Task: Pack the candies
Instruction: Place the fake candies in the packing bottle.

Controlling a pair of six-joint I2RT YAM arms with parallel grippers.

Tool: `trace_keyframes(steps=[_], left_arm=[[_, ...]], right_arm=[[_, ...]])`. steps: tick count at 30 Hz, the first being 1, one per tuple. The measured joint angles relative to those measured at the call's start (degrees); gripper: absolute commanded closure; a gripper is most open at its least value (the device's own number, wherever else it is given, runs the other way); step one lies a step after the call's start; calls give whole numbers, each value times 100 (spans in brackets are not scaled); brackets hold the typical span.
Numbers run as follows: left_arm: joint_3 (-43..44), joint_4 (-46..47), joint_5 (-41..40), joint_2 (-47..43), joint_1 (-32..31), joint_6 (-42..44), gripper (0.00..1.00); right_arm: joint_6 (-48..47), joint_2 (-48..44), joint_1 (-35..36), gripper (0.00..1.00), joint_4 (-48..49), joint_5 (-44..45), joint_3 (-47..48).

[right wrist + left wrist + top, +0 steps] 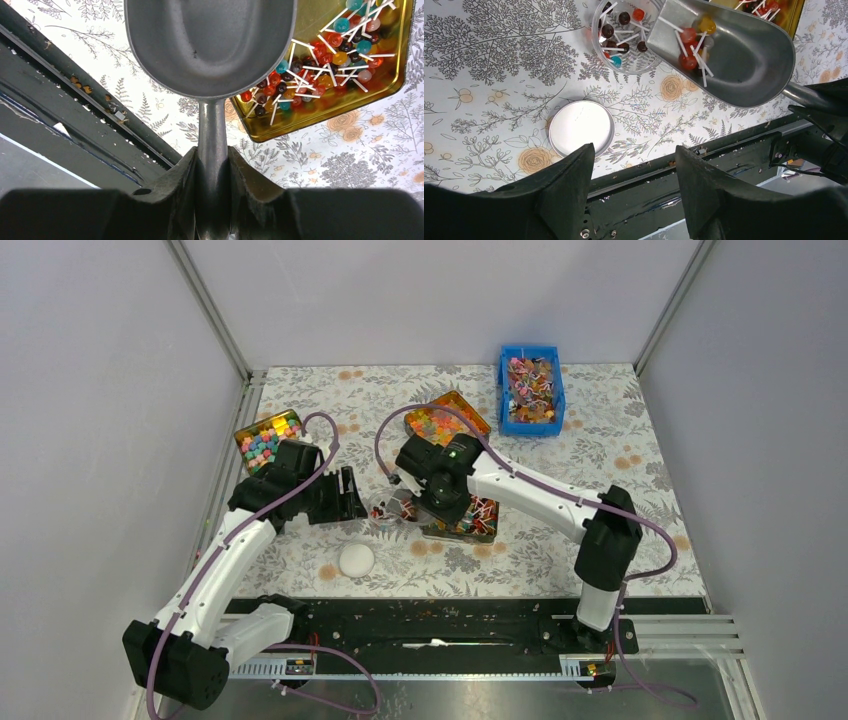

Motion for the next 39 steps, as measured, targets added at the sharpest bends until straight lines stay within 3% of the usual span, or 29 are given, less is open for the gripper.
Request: trace_keyframes(steps=[39], left_arm=[[-184, -76, 0, 369, 9, 164, 38]], right_arm=[[-341, 767, 365, 100, -1062, 1054, 1163]])
